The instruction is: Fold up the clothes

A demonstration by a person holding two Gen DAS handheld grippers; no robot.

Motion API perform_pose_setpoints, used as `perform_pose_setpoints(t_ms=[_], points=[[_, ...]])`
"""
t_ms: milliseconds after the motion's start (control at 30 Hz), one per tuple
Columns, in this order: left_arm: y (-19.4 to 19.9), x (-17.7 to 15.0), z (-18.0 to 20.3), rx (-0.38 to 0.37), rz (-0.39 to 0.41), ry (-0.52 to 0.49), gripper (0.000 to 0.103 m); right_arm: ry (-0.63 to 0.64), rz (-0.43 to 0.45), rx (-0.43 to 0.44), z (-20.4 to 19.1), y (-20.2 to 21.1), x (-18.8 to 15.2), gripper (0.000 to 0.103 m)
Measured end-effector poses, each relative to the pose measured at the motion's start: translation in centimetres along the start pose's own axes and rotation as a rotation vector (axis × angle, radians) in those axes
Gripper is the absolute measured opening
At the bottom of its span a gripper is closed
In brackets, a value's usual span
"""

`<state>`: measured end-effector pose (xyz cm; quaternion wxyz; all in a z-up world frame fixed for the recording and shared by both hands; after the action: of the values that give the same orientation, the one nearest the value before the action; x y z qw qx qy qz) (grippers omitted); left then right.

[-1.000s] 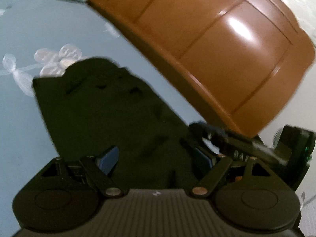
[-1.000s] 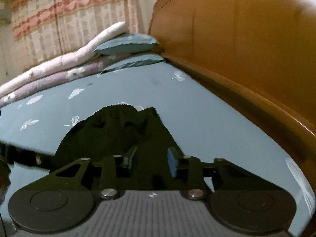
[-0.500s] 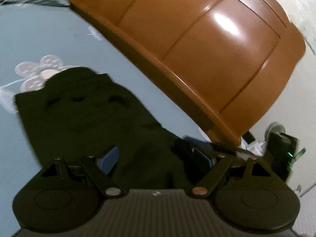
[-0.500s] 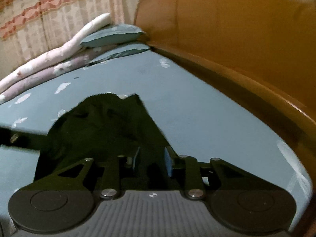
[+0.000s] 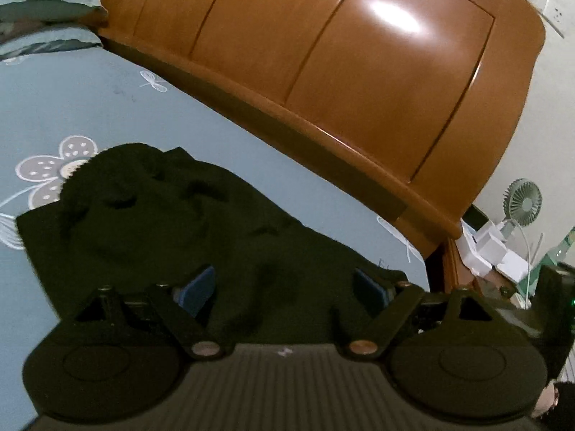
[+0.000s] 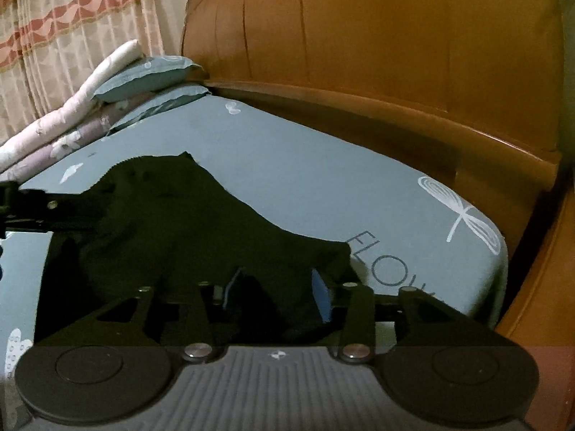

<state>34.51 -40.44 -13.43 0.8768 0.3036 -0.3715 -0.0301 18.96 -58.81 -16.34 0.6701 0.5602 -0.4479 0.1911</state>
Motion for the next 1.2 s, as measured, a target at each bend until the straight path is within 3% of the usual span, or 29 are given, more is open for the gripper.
perform_pose_setpoints(t_ms=[100,200,333,433,533,567,733,833,1000,1200], points=[[-0.7,-0.7,-1.4,0.028,-0.048,0.031,0.088,0.0,-0.001,0.002,-0.5,-0.2,-0.2,0.067],[-0.9,-0.9,-2.3,0.051,-0.073,0.055,0.087,0.01,-0.005,-0.004,-1.0,-0.3,-0.5,0.071],[0.9,1.4,-2.3,0.023,-0.008,0.075,0.088,0.003,-0.005,0.005,-0.9,-0.3,-0.6,0.073],[1.1,2.4,-4.6,0.084,0.014,0.116,0.088,-0.004,-0.006,0.008,-0.8,-0.4,-0.6,0.075],[0.2,1.9,-7.8,0.201,-0.029,0.177,0.083,0.007,-0.006,0.006,-1.0,-0.4,-0.6,0.078],[0.4,1.9,-7.8,0.208,-0.023,0.175,0.083,0.012,-0.006,0.005,-1.1,-0.4,-0.6,0.078],[0.9,4.3,-4.8,0.133,0.047,0.087,0.086,0.023,-0.005,0.002,-1.2,-0.4,-0.9,0.079],[-0.5,6.6,-4.5,0.146,0.053,0.058,0.086,0.029,-0.005,0.002,-1.2,-0.3,-0.9,0.08],[-3.9,8.1,-7.9,0.248,0.065,0.125,0.086,0.043,-0.006,0.006,-1.2,-0.5,-1.0,0.081],[-3.3,8.5,-7.2,0.236,0.073,0.141,0.086,0.056,-0.004,0.009,-1.3,-0.4,-1.1,0.082]])
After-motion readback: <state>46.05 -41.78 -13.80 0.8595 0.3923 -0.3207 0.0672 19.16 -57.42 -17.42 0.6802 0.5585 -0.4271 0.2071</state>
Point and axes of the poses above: each gripper's, at about its wrist camera, not at the fingertips, and y roughly against the way its jaws point, z to its right, x to its top, the point moved 9 cm from there along -y, roughly the way its jaws point, and after that the axes turned 11 degrees about y, right-handed, at the moved point
